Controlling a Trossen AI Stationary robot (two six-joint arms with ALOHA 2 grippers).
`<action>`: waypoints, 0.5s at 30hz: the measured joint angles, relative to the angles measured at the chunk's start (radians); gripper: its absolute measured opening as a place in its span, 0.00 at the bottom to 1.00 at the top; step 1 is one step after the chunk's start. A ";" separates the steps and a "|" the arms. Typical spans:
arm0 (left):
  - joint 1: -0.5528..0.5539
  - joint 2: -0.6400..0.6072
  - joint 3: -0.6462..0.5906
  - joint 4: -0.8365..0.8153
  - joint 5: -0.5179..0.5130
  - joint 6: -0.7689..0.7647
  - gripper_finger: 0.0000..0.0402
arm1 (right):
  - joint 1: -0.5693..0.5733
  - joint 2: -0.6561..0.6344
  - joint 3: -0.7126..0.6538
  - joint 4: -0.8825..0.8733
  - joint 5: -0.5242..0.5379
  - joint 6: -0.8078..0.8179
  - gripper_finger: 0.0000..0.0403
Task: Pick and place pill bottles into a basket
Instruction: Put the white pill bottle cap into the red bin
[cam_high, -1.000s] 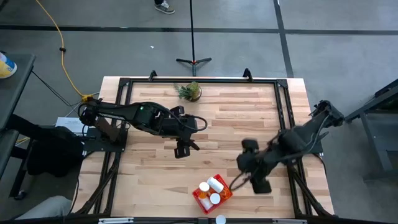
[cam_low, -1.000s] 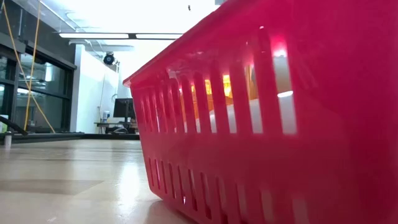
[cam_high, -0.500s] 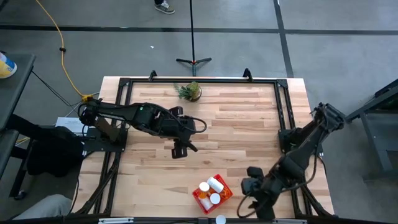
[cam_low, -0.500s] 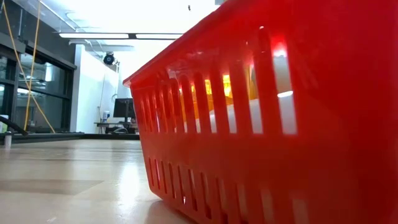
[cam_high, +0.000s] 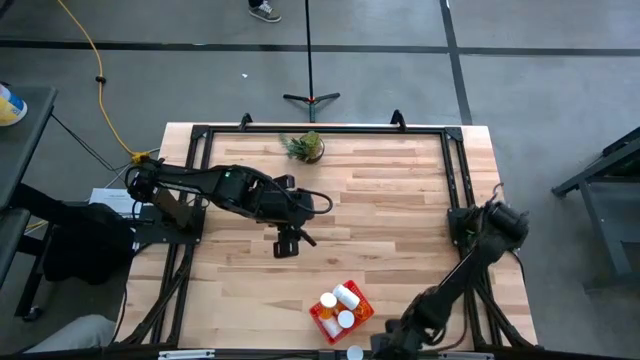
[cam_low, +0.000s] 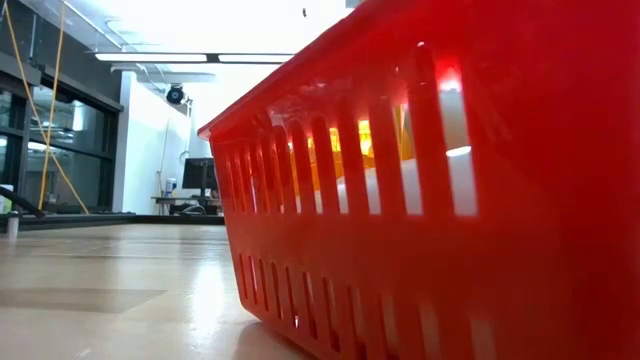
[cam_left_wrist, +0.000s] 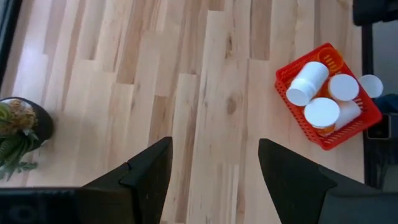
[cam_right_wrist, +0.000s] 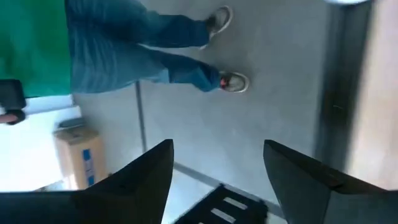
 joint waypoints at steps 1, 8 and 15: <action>0.000 0.000 0.000 -0.001 0.007 0.000 0.67 | 0.002 0.017 0.000 0.033 -0.012 0.009 0.60; 0.000 0.000 0.000 -0.001 0.012 0.015 0.67 | 0.002 0.031 0.003 0.040 -0.013 -0.016 0.61; 0.000 0.000 0.000 0.002 0.012 0.025 0.67 | -0.006 0.067 0.001 -0.049 0.091 -0.112 0.61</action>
